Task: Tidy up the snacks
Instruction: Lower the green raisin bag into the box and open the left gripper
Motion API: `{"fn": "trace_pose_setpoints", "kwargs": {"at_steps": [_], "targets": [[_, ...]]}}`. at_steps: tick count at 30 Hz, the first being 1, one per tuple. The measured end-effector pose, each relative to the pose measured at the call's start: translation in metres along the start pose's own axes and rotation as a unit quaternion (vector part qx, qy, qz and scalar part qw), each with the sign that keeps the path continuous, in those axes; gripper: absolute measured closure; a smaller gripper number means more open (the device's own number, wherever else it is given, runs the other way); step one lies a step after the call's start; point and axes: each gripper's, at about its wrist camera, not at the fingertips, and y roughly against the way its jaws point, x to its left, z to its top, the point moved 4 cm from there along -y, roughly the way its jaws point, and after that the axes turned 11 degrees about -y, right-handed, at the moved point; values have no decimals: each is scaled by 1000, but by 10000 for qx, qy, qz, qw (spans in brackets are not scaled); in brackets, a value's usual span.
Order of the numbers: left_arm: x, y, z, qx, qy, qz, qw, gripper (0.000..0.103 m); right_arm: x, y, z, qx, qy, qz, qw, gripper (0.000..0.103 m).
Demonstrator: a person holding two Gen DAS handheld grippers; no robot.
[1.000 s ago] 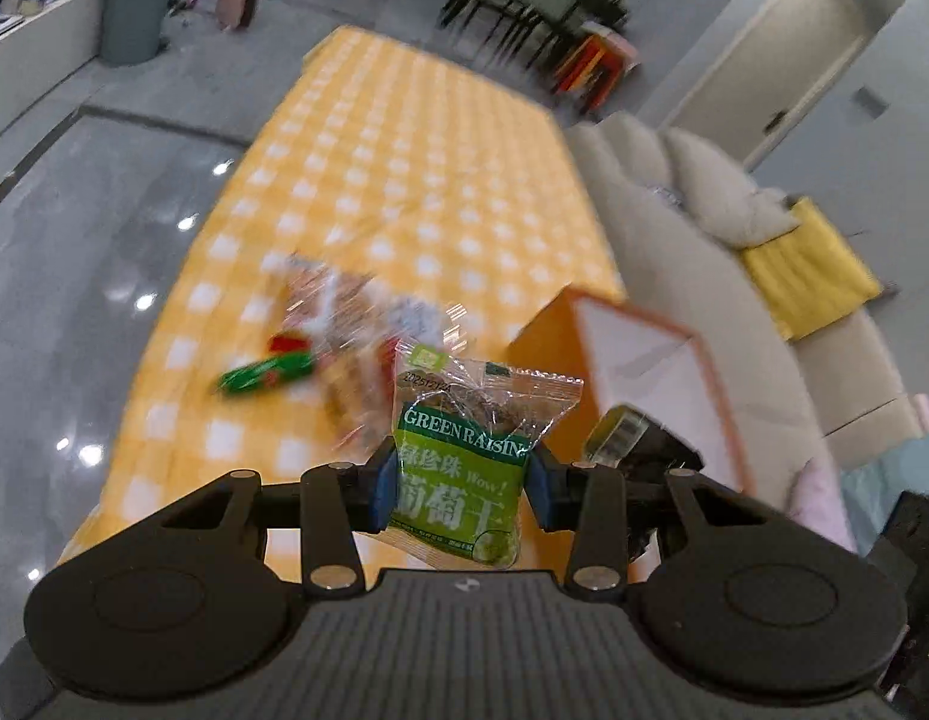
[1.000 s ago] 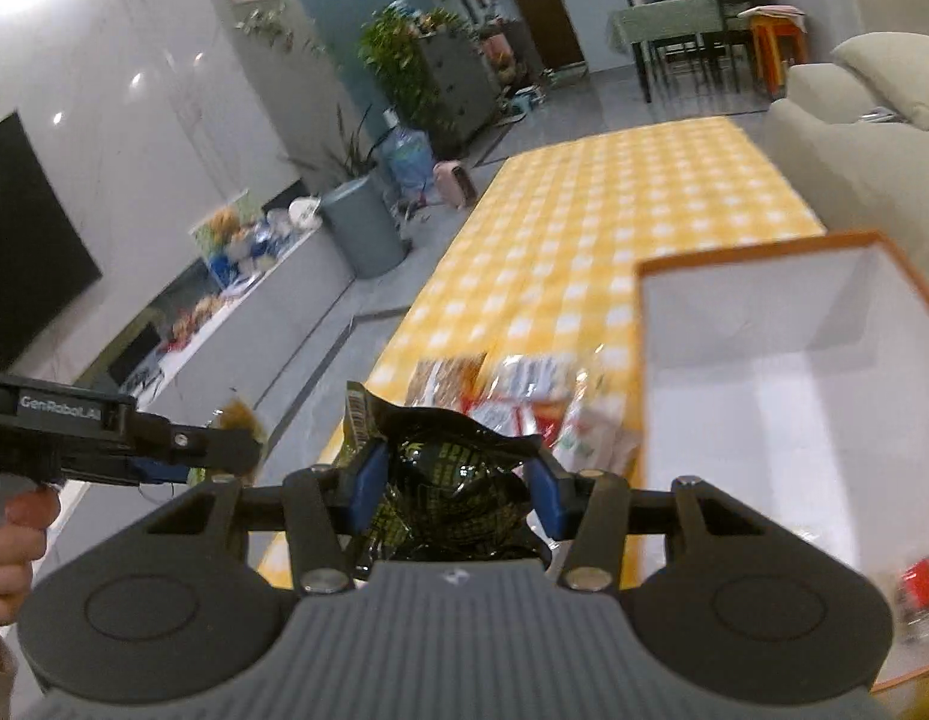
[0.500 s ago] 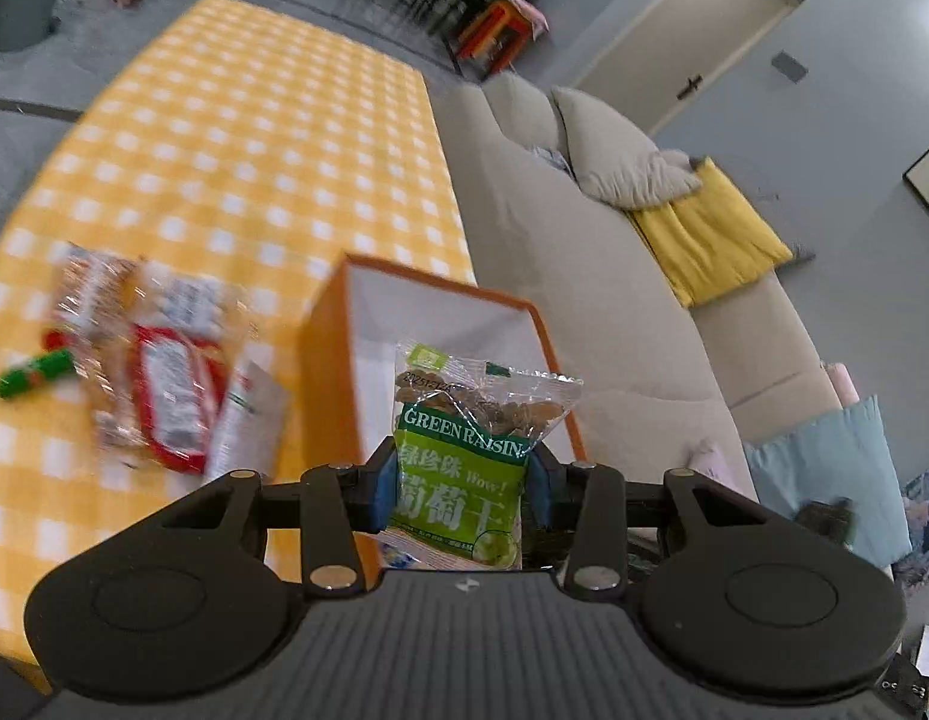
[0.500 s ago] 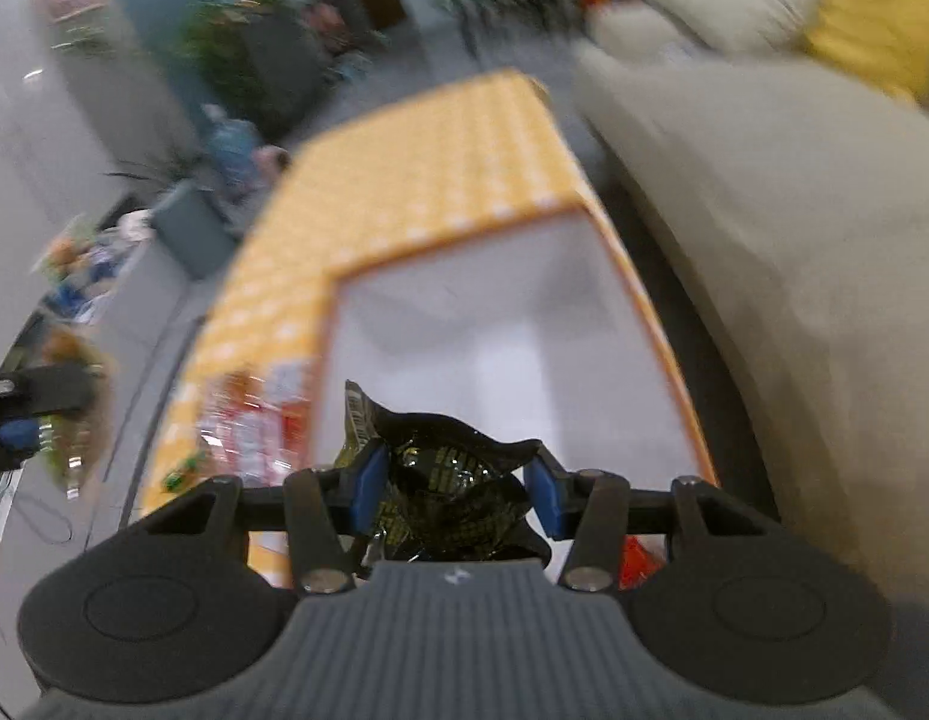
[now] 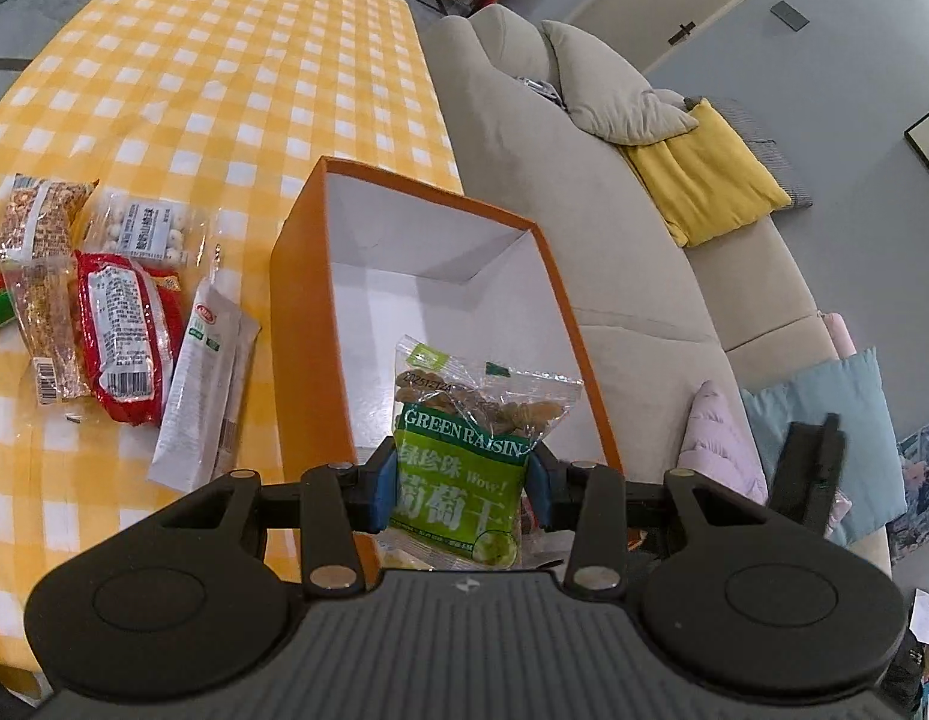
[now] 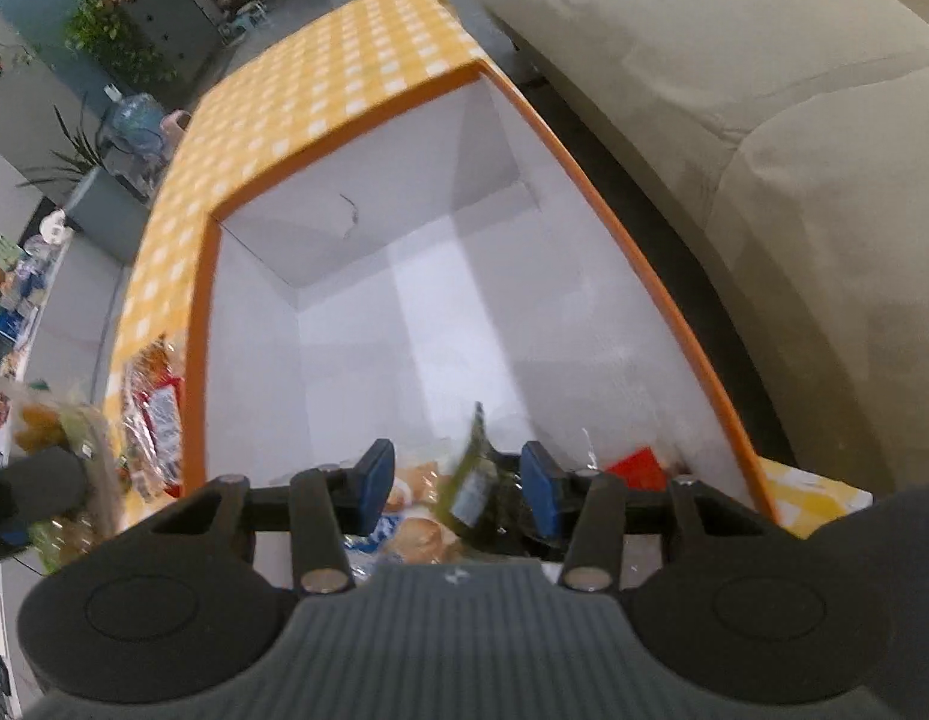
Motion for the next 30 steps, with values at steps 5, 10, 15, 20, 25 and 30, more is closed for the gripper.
{"fn": "trace_pose_setpoints", "kwargs": {"at_steps": [5, 10, 15, 20, 25, 30], "targets": [[5, -4, 0, 62, 67, 22, 10000, 55, 10, 18, 7, -547, 496, 216, 9970, 49], [1, -5, -1, 99, 29, 53, 9999, 55, 6, 34, 15, -1059, 581, 403, 9919, 45], [-14, -10, -4, 145, -77, 24, 9999, 55, -4, 56, 26, -1520, 578, 671, 9844, 41], [-35, -29, -9, 286, -129, 66, 9995, 55, -13, 72, 36, -2084, 706, 770, 9724, 41], [-58, -54, -15, 357, -244, 168, 9989, 55, -32, 77, 44, -2290, 629, 631, 9693, 39], [-65, -83, -9, 354, 24, 179, 9992, 55, -51, 68, 56, -2377, 405, 728, 9678, 37]]}}
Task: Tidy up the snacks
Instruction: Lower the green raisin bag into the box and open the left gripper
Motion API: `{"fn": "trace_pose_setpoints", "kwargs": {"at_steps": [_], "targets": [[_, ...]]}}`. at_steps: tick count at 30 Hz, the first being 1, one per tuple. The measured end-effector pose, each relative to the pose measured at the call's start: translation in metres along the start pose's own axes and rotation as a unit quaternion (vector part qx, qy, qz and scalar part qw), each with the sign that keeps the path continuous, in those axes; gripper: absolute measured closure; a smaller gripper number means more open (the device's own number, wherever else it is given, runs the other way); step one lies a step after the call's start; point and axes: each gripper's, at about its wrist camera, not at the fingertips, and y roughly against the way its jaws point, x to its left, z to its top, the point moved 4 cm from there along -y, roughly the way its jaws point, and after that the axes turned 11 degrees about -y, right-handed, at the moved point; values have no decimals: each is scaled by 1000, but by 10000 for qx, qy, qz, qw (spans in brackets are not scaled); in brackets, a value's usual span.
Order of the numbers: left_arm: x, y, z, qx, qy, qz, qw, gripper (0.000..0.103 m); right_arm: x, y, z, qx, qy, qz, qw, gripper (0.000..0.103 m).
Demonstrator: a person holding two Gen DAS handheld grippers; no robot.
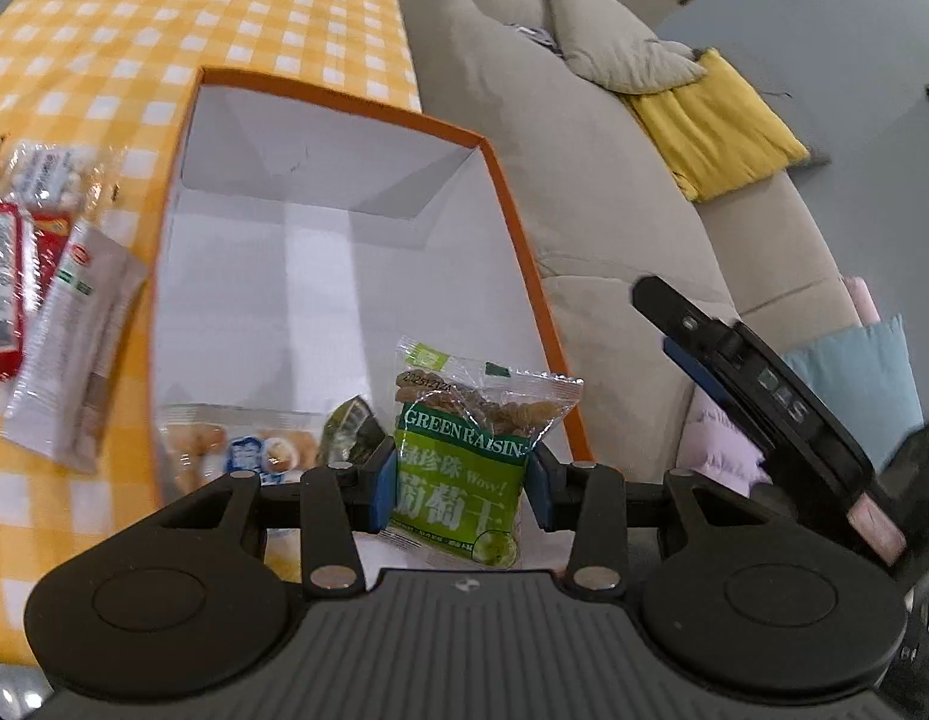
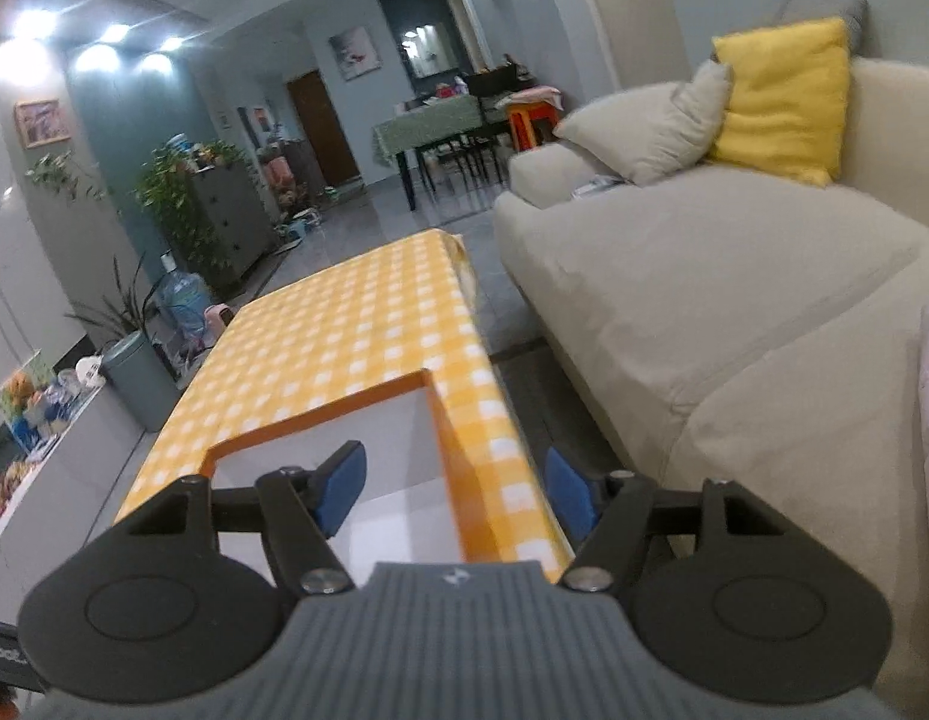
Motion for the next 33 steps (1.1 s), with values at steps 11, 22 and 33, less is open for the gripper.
{"fn": "trace_pose_setpoints", "kwargs": {"at_steps": [11, 22, 33], "targets": [[8, -74, 10, 289, 883, 623, 9937, 55, -35, -14, 9, 38, -680, -21, 9977, 37], [-5, -108, 15, 500, 801, 803, 9923, 35, -50, -19, 10, 112, -1053, 63, 9944, 37], [-17, -77, 15, 379, 536, 768, 9949, 30, -47, -14, 14, 24, -1049, 156, 9944, 37]]}}
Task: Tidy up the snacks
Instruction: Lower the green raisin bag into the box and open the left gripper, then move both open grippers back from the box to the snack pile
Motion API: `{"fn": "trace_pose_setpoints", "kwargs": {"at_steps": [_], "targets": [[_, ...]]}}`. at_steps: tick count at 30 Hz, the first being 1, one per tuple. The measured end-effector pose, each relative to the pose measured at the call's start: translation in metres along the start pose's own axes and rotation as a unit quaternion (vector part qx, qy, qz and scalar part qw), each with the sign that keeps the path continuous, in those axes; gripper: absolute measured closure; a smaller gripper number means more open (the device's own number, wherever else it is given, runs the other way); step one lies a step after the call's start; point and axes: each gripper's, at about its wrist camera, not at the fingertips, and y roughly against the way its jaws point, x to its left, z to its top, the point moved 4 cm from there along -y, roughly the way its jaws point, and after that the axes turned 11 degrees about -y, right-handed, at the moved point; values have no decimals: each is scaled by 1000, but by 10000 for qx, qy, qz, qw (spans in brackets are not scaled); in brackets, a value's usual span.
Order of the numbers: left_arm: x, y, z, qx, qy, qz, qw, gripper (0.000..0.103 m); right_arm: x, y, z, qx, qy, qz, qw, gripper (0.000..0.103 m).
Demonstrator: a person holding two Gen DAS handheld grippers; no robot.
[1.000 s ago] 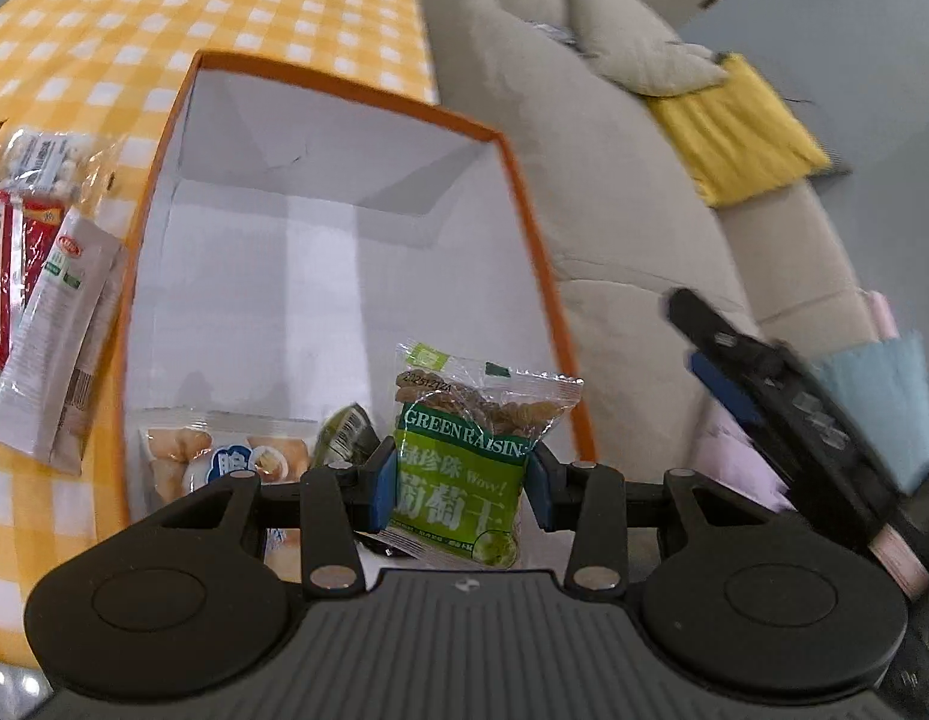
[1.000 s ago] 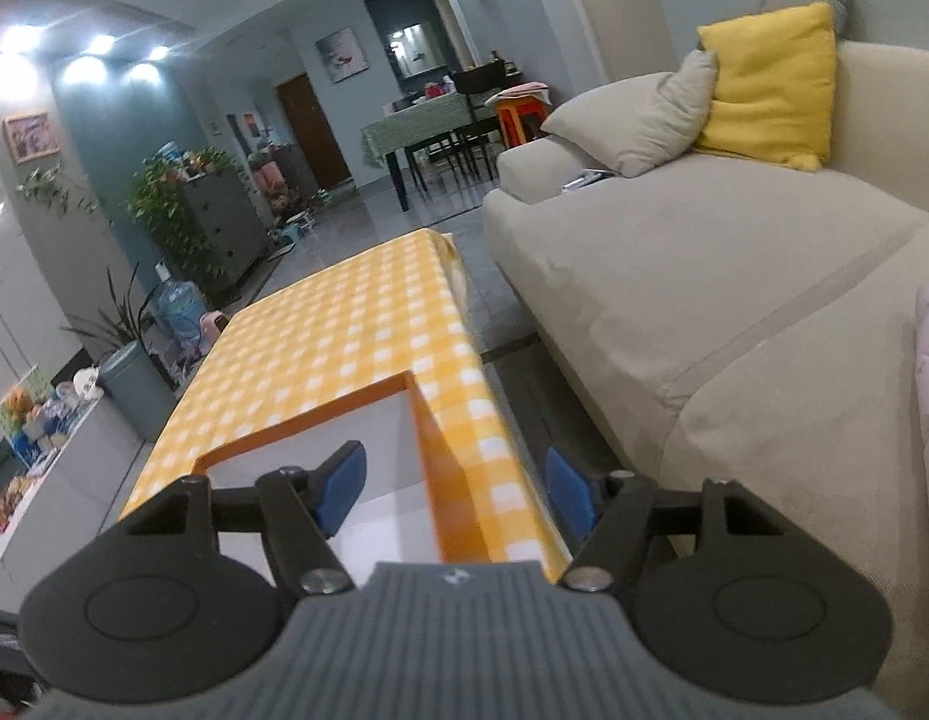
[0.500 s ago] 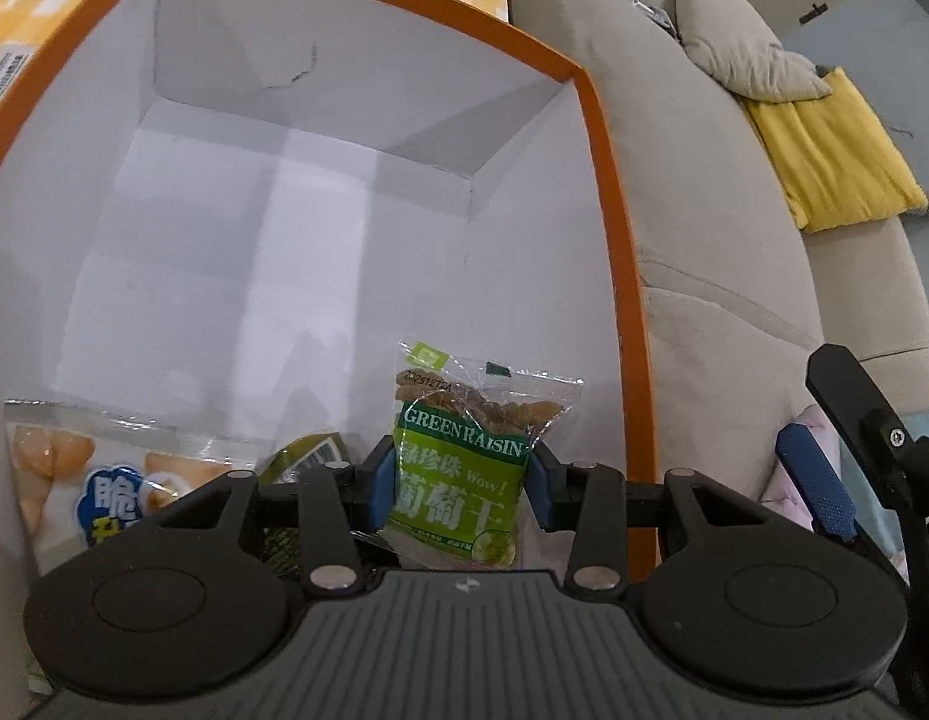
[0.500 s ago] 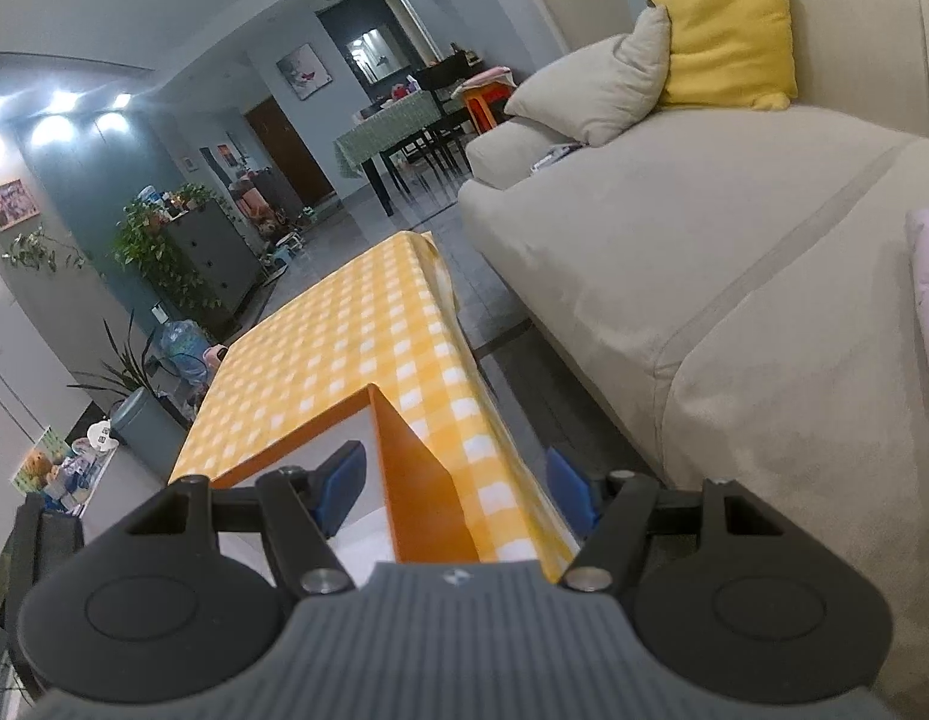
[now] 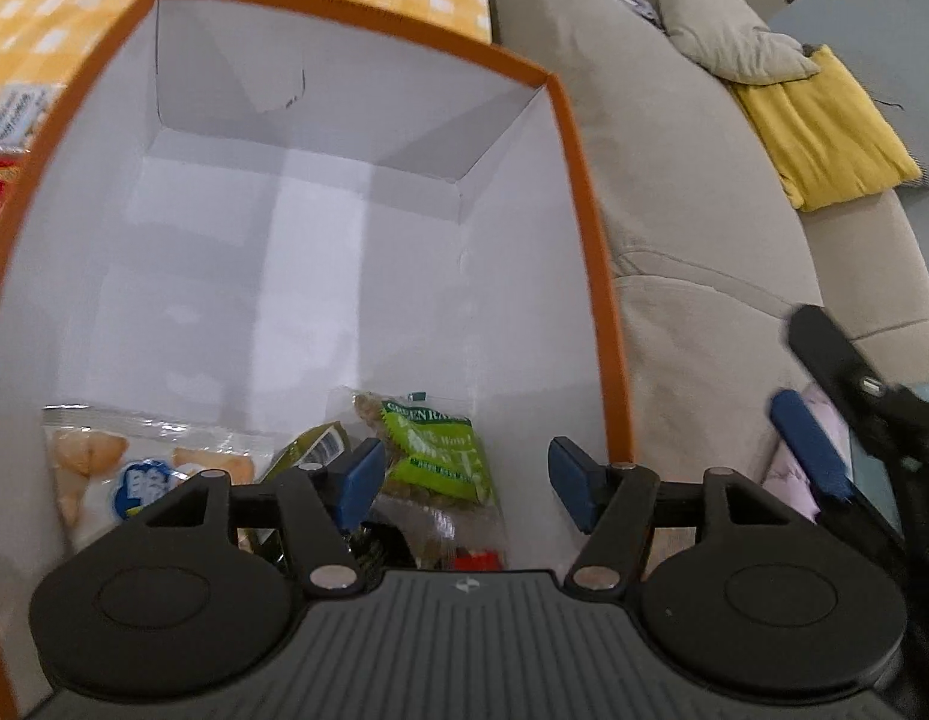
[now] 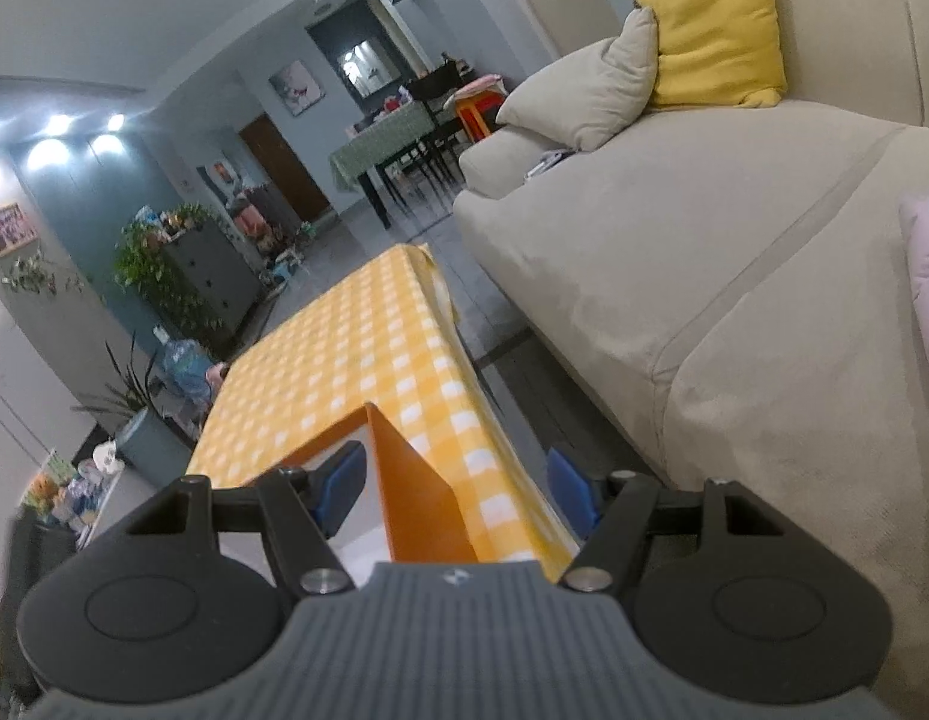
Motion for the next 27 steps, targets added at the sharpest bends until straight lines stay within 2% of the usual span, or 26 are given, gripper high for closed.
{"fn": "trace_pose_setpoints", "kwargs": {"at_steps": [5, 13, 16, 27], "targets": [[0, 31, -4, -146, -223, 25, 9996, 30, 5, 1, -4, 75, 134, 36, 9999, 37], [9, 81, -4, -478, -532, 488, 9962, 30, 25, 9, -16, 96, 731, 109, 9972, 43], [15, 93, -6, -532, -603, 818, 9934, 30, 32, 8, -24, 193, 876, 223, 9957, 49], [51, 134, -22, -686, -697, 1405, 9852, 30, 74, 3, -53, 610, 1466, 437, 9864, 50]]}}
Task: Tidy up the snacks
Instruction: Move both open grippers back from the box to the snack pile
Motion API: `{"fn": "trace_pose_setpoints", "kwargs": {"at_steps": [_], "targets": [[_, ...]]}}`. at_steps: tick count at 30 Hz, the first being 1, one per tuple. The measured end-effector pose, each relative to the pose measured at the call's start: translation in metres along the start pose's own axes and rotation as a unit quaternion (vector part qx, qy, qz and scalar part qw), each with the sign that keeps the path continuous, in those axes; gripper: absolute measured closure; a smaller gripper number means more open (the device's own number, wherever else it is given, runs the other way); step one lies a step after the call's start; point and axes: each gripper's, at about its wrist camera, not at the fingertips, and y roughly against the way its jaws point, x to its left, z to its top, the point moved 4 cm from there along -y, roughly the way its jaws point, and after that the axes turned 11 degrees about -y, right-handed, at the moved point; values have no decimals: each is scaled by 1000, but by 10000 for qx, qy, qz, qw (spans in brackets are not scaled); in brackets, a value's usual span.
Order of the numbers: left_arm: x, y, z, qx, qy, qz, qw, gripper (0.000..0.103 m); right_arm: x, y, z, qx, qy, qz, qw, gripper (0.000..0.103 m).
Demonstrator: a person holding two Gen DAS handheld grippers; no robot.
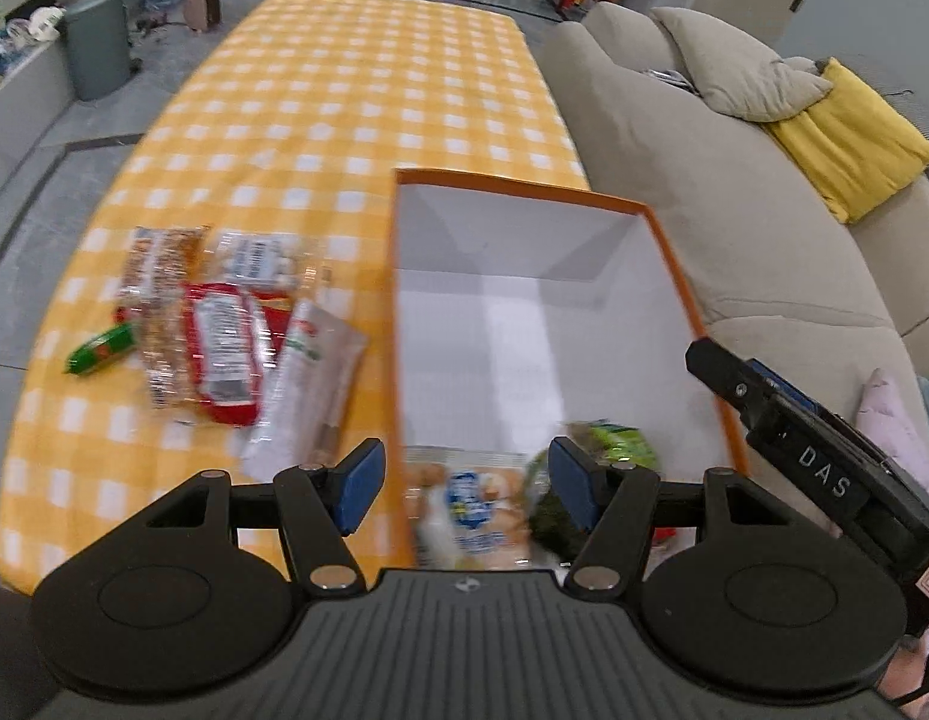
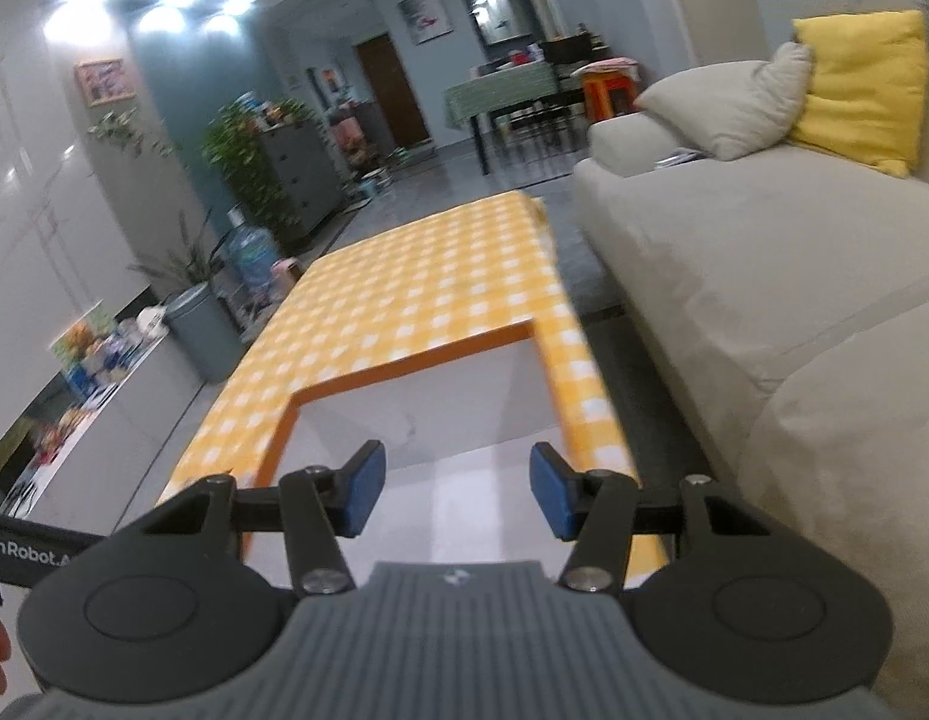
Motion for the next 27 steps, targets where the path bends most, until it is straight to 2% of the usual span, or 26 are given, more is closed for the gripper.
{"fn": "trace_pose_setpoints", "kwargs": {"at_steps": [3, 8, 12, 15, 18, 21, 23, 27], "targets": [[14, 9, -5, -68, 47, 208, 9997, 30, 17, -5, -10, 201, 300, -69, 9993, 50], [41, 26, -10, -200, 210, 322, 9991, 30, 45, -10, -24, 446, 674, 29, 9967, 50], [68, 35, -16, -223, 357, 17, 9991, 30, 67, -11, -35, 533, 882, 167, 9945, 50], [92, 44, -19, -317, 390, 99, 9987, 30, 83, -8, -41, 468, 901, 350, 9942, 50], [117, 51, -21, -436, 496, 350, 9972, 30, 106, 6, -49, 19, 1098, 643, 9919, 50], [148, 53, -27, -506, 753, 592, 9941, 30, 131, 11, -61, -122, 1246, 735, 9894, 50], [170, 52, -34, -487, 1002, 684, 9914, 29, 145, 9, -71, -90, 1254, 757, 9892, 50], [206, 42, -50, -475, 1371, 768, 9864, 30, 174, 0, -101, 252, 1449, 830, 9856, 50]]}}
